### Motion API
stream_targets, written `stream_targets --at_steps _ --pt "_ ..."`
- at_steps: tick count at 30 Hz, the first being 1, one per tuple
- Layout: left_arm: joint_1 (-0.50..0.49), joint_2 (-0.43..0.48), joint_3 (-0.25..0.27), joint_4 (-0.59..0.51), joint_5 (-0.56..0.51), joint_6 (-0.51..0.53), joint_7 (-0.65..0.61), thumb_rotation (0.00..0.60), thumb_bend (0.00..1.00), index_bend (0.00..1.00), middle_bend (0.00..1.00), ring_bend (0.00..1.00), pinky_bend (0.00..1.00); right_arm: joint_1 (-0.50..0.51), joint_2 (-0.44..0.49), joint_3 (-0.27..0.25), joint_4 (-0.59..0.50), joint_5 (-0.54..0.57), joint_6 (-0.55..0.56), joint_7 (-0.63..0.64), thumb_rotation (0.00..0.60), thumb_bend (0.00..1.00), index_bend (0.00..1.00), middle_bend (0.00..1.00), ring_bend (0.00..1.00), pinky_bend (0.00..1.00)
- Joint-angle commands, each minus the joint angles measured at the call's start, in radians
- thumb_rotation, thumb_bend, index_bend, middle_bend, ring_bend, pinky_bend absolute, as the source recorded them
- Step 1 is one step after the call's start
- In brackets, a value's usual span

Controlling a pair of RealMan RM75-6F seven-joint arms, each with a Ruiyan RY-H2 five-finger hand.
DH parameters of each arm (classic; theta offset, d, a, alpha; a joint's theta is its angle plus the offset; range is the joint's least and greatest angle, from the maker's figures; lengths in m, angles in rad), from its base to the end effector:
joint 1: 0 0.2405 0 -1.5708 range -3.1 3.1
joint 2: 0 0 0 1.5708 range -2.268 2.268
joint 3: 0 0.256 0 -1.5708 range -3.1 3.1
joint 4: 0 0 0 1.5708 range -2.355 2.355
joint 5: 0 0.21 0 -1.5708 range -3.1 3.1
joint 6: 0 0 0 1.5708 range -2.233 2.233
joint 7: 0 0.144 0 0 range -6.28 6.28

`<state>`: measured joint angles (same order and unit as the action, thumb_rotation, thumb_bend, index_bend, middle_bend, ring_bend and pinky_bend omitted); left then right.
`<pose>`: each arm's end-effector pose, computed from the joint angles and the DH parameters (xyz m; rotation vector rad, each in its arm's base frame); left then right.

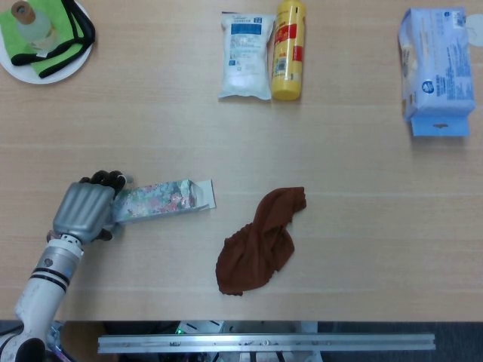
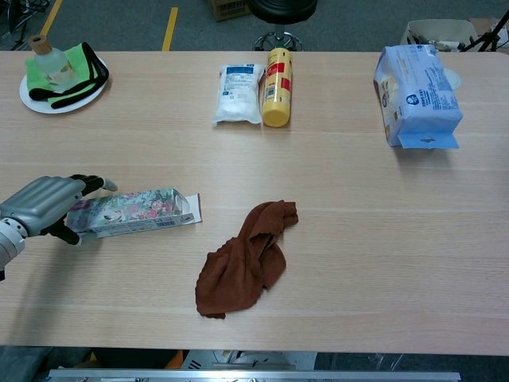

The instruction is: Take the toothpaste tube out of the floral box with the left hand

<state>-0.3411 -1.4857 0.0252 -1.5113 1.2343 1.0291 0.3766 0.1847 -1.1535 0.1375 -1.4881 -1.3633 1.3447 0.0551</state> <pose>-0.2806 0.2156 -0.0160 -1.8155 -1.1224 -0.5706 -0.3298 -0.2333 0.1648 1.3292 -0.9236 0.8778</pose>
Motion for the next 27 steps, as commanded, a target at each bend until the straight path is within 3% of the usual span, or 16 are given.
stream_targets --at_steps 1,8,13,27 --pt "-0.001 -0.003 0.0 0.004 0.002 0.002 -0.006 0.6 0.23 0.23 0.24 0.22 0.35 0.0 -0.001 -0.001 0.002 0.001 -0.001 0.002 0.6 0.27 0.36 0.31 0.21 0.32" --pt "0.005 -0.015 -0.003 0.015 0.025 0.029 -0.042 0.6 0.23 0.3 0.34 0.3 0.41 -0.001 -0.004 -0.003 0.004 0.002 -0.003 0.004 0.6 0.27 0.36 0.31 0.21 0.32" --pt "0.015 -0.034 -0.009 0.039 0.051 0.064 -0.085 0.6 0.23 0.42 0.47 0.41 0.5 -0.001 -0.005 -0.002 0.005 0.002 -0.003 0.005 0.6 0.27 0.36 0.31 0.21 0.32" --pt "0.021 -0.013 -0.005 0.022 0.125 0.115 -0.143 0.6 0.23 0.56 0.61 0.51 0.59 -0.002 -0.009 -0.004 0.009 0.003 -0.007 0.008 0.6 0.27 0.36 0.31 0.21 0.32"
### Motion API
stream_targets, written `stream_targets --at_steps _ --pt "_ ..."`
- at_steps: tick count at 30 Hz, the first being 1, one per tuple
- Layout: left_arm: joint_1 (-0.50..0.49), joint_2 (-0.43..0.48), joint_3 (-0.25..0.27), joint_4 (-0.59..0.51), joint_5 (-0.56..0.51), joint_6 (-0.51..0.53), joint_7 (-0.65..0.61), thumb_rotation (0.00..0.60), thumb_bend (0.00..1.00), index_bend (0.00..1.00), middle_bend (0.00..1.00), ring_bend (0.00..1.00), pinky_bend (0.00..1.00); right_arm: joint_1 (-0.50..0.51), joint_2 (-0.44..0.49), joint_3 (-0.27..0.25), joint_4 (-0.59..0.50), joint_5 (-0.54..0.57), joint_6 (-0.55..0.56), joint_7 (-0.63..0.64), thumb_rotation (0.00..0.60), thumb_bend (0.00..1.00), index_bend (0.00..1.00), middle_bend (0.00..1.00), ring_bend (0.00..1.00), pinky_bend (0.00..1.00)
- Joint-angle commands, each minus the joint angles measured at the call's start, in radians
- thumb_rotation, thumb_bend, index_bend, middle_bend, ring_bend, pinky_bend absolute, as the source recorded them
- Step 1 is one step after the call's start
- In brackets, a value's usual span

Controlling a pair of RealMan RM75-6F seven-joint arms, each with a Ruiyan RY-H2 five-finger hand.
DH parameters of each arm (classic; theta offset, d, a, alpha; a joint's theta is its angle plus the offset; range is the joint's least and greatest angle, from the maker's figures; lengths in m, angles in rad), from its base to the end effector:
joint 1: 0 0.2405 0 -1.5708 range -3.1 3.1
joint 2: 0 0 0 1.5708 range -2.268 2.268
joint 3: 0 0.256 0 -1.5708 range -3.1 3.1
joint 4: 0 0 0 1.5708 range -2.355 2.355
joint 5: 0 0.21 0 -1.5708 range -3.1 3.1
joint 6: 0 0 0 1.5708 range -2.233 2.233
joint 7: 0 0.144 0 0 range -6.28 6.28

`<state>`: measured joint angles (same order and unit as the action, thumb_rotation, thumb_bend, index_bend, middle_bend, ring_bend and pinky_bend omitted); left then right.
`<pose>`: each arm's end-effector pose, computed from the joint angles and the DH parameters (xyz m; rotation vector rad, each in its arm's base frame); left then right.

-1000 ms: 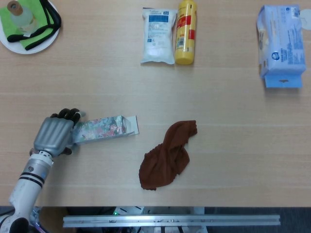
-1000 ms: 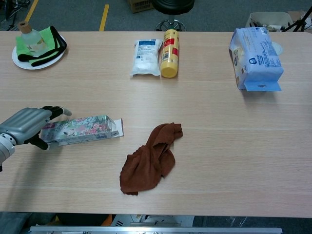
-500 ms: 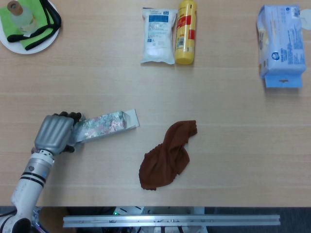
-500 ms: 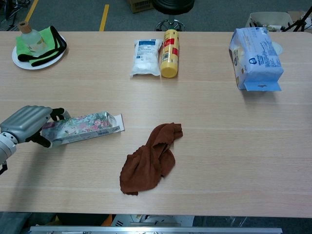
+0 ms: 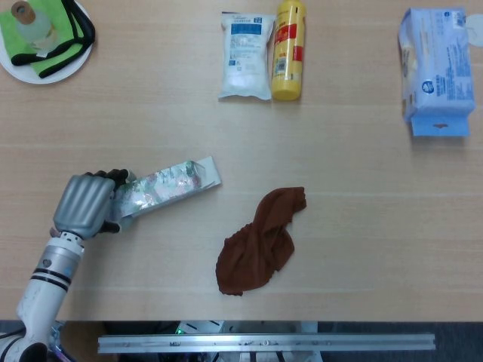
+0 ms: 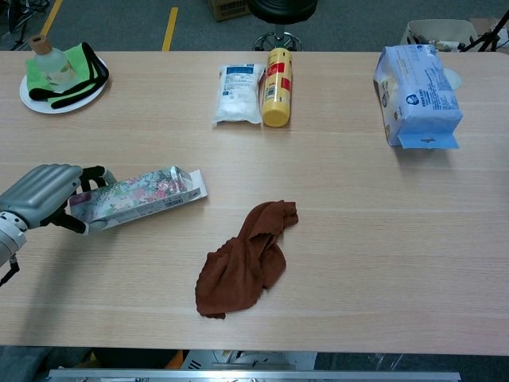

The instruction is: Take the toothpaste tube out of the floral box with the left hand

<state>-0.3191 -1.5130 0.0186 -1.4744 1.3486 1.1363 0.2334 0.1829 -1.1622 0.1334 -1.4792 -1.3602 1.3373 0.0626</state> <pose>-0.2709 0.2184 -0.0100 -1.7406 -1.1167 -0.7609 -0.3326 -0.2320 0.1614 1.3276 -0.9403 0.8727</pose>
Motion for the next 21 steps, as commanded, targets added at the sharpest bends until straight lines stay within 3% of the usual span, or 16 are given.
stream_targets --at_steps 1,21 --pt "-0.003 0.026 0.001 -0.027 0.017 0.011 0.01 0.6 0.23 0.57 0.61 0.51 0.6 -0.001 0.0 0.0 0.0 0.0 0.001 0.0 0.6 0.27 0.36 0.31 0.21 0.32" --pt "-0.044 0.248 -0.045 -0.274 0.082 0.136 0.48 0.6 0.23 0.59 0.64 0.52 0.6 0.002 0.0 0.002 -0.006 -0.002 0.002 -0.002 0.6 0.27 0.36 0.31 0.21 0.32"
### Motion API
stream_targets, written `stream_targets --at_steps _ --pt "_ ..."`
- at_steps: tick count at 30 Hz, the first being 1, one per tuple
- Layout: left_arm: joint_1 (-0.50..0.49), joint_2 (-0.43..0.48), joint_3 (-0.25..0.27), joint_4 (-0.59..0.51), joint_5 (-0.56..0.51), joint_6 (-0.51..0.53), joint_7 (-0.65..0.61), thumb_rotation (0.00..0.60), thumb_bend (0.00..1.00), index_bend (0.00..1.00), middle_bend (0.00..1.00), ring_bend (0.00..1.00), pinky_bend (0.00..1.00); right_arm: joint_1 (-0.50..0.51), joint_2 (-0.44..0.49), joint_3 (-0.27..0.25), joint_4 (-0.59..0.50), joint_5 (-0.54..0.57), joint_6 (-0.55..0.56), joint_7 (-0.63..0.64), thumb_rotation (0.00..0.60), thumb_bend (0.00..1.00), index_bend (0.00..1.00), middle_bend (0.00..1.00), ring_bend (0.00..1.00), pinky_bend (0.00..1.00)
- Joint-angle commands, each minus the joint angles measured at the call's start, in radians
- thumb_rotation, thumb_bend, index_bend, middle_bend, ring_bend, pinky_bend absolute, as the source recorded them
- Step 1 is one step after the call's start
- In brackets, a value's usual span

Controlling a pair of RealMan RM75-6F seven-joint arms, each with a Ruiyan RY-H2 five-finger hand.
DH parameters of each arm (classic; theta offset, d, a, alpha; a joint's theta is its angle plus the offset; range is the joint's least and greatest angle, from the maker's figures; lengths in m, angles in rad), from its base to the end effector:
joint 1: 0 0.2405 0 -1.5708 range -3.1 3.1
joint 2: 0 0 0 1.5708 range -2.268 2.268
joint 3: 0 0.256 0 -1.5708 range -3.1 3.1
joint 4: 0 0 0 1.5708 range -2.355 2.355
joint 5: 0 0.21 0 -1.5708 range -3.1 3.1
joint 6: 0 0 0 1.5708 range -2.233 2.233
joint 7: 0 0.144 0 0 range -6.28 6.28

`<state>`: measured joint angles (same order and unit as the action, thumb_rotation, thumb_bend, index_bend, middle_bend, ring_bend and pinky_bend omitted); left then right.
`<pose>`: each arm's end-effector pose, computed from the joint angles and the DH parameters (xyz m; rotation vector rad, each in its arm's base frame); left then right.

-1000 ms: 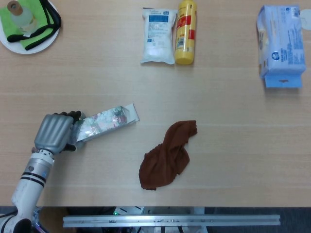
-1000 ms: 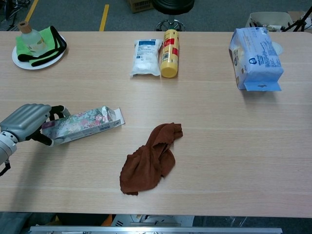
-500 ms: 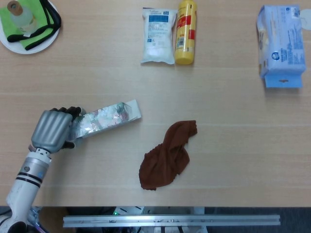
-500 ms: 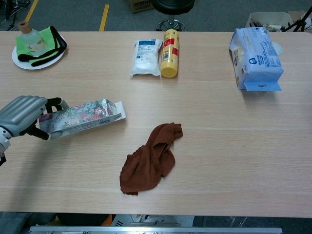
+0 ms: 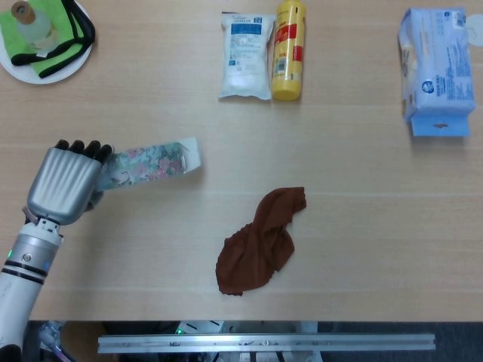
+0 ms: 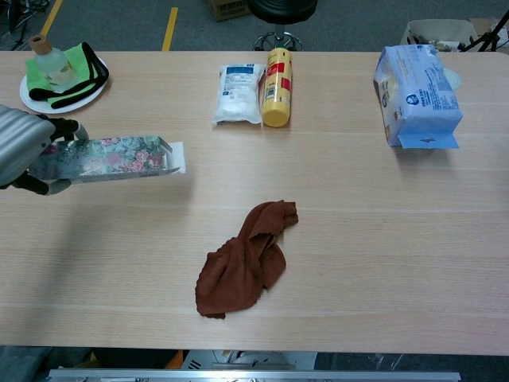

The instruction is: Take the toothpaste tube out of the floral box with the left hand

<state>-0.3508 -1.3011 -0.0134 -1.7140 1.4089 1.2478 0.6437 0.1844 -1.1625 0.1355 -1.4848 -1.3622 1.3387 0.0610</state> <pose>-0.2346 0.2330 0.0596 -1.8120 -0.6065 -0.6543 -0.3305 -0.2328 0.1609 1.3286 -0.9397 0.8800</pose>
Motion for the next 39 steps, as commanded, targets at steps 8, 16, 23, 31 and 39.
stream_targets --at_steps 8,16,23,31,39 --pt "-0.06 0.094 -0.029 0.01 0.053 -0.003 0.194 0.6 0.23 0.59 0.64 0.52 0.6 -0.002 -0.002 0.0 0.001 0.002 0.001 0.002 0.6 0.27 0.36 0.31 0.21 0.32" --pt "-0.083 0.027 0.01 0.251 0.316 0.111 0.364 0.6 0.23 0.63 0.69 0.55 0.63 -0.001 -0.005 -0.002 0.004 0.004 -0.004 0.003 0.6 0.27 0.36 0.31 0.21 0.32" --pt "-0.079 0.009 0.002 0.318 0.348 0.138 0.349 0.6 0.23 0.63 0.69 0.55 0.63 -0.003 -0.009 -0.003 0.006 0.004 -0.003 0.007 0.6 0.27 0.36 0.31 0.21 0.32" --pt "-0.061 -0.001 -0.011 0.318 0.322 0.145 0.307 0.6 0.23 0.62 0.69 0.55 0.63 -0.004 -0.013 -0.004 0.013 0.006 -0.006 0.011 0.6 0.27 0.36 0.31 0.21 0.32" --pt "-0.018 -0.003 -0.037 0.228 0.186 0.131 0.094 0.6 0.23 0.61 0.68 0.55 0.63 -0.006 -0.015 -0.004 0.014 0.007 -0.005 0.012 0.6 0.27 0.36 0.31 0.21 0.32"
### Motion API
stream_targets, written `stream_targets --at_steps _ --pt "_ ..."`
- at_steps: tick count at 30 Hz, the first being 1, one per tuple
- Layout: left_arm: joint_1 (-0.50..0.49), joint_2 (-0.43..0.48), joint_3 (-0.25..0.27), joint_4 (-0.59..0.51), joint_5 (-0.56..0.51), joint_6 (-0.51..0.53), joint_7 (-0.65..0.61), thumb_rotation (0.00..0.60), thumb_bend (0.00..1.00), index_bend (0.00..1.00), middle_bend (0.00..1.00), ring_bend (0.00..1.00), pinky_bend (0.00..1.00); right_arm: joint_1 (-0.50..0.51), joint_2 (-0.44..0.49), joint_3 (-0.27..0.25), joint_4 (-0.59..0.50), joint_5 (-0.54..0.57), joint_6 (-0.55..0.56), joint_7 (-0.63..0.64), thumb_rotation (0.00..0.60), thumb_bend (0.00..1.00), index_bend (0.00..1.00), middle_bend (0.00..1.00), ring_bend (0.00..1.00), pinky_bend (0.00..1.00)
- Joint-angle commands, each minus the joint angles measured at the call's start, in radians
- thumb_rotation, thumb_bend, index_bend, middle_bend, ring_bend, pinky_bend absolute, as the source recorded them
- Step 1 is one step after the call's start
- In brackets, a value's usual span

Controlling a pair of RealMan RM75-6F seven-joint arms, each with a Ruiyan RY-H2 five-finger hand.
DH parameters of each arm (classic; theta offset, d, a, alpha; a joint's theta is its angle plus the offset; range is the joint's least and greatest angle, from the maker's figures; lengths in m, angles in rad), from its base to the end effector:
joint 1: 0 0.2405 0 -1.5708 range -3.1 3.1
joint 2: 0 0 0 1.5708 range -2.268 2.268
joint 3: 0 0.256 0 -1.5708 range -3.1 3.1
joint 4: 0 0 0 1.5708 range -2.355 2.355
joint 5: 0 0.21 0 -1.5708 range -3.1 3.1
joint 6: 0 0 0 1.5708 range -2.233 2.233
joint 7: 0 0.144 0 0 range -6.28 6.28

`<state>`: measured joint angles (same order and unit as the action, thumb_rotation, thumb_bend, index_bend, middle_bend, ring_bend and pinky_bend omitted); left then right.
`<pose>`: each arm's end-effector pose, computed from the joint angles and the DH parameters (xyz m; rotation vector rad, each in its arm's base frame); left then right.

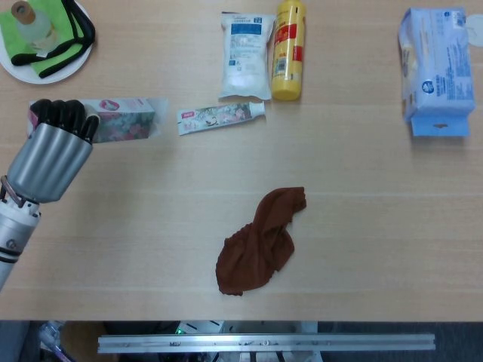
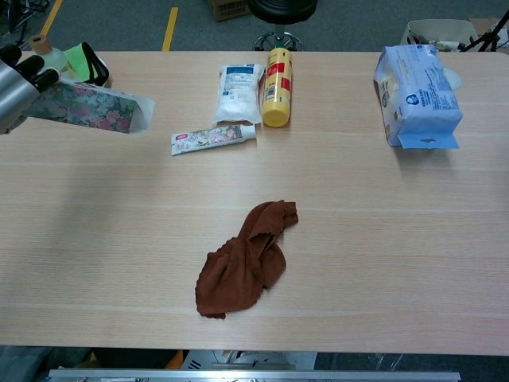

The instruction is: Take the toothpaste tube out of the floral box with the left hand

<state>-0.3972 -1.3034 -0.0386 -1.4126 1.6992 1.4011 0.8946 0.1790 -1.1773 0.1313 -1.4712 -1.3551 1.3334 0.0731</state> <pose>-0.2424 0.2640 0.0926 -1.7586 0.1860 -0.5081 -0.3350 -0.2302 0.1565 1.3176 -0.9635 0.8761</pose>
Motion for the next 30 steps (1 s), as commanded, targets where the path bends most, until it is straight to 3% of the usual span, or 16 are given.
stream_targets --at_steps 1,4,8,13,16,25,30 --pt "0.038 0.007 -0.014 -0.115 -0.153 -0.047 -0.236 0.6 0.23 0.6 0.68 0.55 0.63 -0.001 -0.001 0.0 0.0 0.0 0.001 0.0 0.6 0.27 0.36 0.31 0.21 0.32" --pt "0.045 0.039 -0.016 -0.174 -0.228 -0.105 -0.375 0.6 0.23 0.57 0.65 0.54 0.62 0.0 0.0 0.001 -0.002 -0.001 0.002 -0.001 0.6 0.27 0.36 0.31 0.21 0.32" --pt "0.048 0.055 -0.012 -0.171 -0.258 -0.14 -0.474 0.6 0.23 0.5 0.55 0.46 0.57 0.001 0.001 0.001 -0.007 -0.001 0.0 -0.007 0.6 0.27 0.36 0.31 0.21 0.32" --pt "0.048 0.072 -0.01 -0.178 -0.287 -0.177 -0.581 0.6 0.23 0.33 0.31 0.28 0.4 0.003 0.002 0.002 -0.015 -0.001 -0.001 -0.017 0.6 0.27 0.36 0.31 0.21 0.32" --pt "0.048 0.079 -0.009 -0.181 -0.301 -0.196 -0.631 0.6 0.21 0.26 0.21 0.21 0.33 0.003 0.003 0.002 -0.019 -0.001 -0.001 -0.02 0.6 0.27 0.36 0.31 0.21 0.32" --pt "0.039 0.071 0.006 -0.131 -0.316 -0.254 -0.713 0.6 0.15 0.2 0.08 0.09 0.22 0.002 0.004 0.003 -0.021 0.003 0.0 -0.019 0.6 0.27 0.36 0.31 0.21 0.32" --pt "0.049 0.052 -0.004 -0.108 -0.273 -0.193 -0.775 0.6 0.15 0.21 0.08 0.09 0.22 -0.002 0.006 0.003 -0.027 -0.001 0.01 -0.017 0.6 0.27 0.36 0.31 0.21 0.32"
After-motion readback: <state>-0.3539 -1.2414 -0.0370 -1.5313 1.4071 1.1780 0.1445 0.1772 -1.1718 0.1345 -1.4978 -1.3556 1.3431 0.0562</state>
